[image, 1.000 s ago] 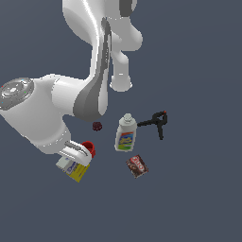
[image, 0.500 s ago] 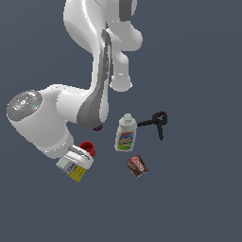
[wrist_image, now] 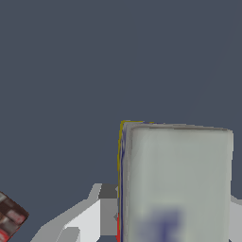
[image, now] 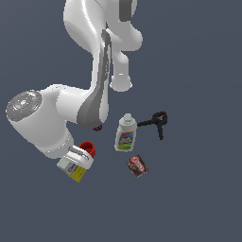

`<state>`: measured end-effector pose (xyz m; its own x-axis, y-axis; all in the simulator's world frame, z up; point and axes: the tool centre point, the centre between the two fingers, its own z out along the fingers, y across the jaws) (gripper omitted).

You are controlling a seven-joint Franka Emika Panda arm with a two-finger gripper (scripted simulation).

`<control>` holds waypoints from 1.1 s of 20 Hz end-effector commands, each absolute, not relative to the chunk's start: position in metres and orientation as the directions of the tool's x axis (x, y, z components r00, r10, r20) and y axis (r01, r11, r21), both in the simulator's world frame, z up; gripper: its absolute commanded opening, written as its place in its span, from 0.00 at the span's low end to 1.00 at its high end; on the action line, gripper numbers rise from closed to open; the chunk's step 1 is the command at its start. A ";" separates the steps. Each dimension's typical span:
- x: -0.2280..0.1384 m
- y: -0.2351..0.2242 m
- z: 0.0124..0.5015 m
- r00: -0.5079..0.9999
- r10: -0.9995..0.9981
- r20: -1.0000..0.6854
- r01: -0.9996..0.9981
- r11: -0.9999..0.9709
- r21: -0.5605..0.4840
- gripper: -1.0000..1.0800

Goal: Pick up a designated object from a clutter of objects.

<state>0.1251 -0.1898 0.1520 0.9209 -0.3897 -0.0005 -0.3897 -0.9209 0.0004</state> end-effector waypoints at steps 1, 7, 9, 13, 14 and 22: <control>0.125 -0.190 0.152 0.921 -0.390 0.000 -0.390 -0.921 0.000 0.00; 0.125 -0.186 0.166 0.921 -0.390 0.000 -0.390 -0.921 0.000 0.00; 0.124 -0.183 0.176 0.921 -0.390 0.000 -0.390 -0.921 0.000 0.00; 0.123 -0.176 0.206 0.921 -0.390 0.000 -0.390 -0.921 0.000 0.00; 0.123 -0.173 0.215 0.921 -0.390 0.000 -0.390 -0.921 0.000 0.00; 0.121 -0.151 0.300 0.921 -0.391 0.000 -0.391 -0.921 0.001 0.00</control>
<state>0.1214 -0.1555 0.2827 0.9206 -0.3904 -0.0002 -0.3904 -0.9206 0.0006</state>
